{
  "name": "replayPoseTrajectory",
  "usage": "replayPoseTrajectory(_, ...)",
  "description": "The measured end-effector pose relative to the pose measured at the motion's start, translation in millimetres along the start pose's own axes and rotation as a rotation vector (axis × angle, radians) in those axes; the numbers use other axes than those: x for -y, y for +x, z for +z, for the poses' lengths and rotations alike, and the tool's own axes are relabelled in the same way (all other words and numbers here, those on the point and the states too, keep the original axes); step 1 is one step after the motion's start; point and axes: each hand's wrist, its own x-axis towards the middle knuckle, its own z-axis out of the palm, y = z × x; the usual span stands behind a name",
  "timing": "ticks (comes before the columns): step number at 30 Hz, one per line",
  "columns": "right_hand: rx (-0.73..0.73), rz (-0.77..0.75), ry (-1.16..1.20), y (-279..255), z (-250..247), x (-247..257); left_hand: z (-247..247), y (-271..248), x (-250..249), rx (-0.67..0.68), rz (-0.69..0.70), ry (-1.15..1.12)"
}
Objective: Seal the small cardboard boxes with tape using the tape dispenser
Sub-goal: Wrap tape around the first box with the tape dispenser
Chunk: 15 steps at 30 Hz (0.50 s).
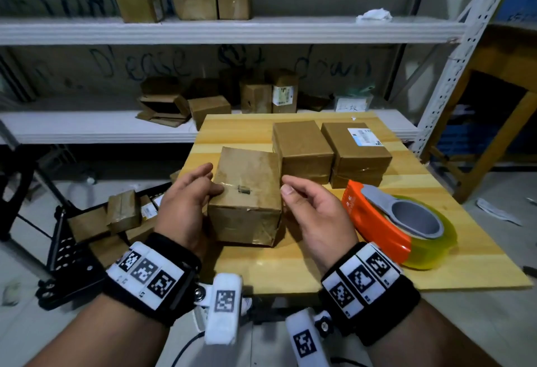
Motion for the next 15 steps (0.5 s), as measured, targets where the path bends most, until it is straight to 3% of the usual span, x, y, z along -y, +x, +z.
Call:
replayPoseTrajectory(4,0.015,-0.036,-0.047,12,14,5,-2,11,-9,-0.036,0.013,0.026)
replayPoseTrajectory(15,0.166,0.182,0.178,33,36,2,-4,73,-6,-0.040,-0.030,0.111)
